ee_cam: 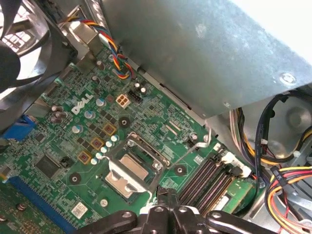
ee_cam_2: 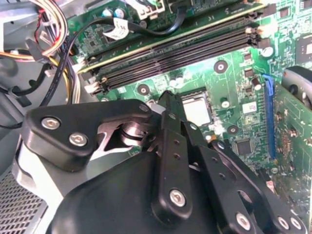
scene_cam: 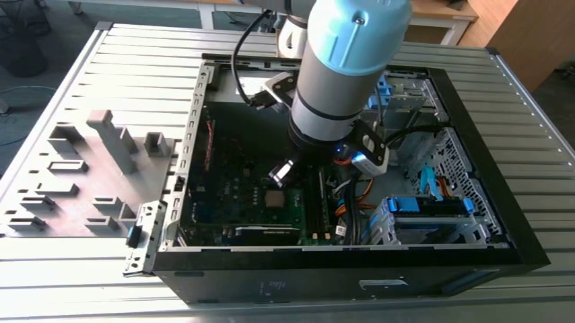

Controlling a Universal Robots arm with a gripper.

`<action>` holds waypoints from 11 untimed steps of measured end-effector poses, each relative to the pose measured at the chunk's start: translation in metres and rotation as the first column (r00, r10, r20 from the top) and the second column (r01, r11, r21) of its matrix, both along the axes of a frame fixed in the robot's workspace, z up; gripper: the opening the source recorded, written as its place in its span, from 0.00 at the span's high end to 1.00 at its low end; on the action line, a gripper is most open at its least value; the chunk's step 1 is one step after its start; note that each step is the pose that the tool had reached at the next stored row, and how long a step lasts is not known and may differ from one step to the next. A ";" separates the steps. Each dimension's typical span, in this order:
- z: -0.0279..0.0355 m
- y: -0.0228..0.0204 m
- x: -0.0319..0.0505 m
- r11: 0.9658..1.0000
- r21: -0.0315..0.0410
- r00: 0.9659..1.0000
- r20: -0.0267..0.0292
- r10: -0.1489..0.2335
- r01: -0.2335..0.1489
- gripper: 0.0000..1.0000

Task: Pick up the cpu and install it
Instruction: 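Close the cpu cover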

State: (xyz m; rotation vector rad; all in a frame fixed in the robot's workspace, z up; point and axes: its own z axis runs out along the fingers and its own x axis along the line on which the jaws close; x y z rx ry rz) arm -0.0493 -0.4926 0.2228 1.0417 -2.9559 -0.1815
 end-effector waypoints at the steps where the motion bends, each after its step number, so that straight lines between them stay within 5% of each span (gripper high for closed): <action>1: 0.0000 -0.0001 0.0008 1.000 0.000 1.000 0.000 0.000 0.000 0.89; 11: -0.0008 -0.0002 0.0052 1.000 0.000 1.000 0.000 0.000 0.000 0.89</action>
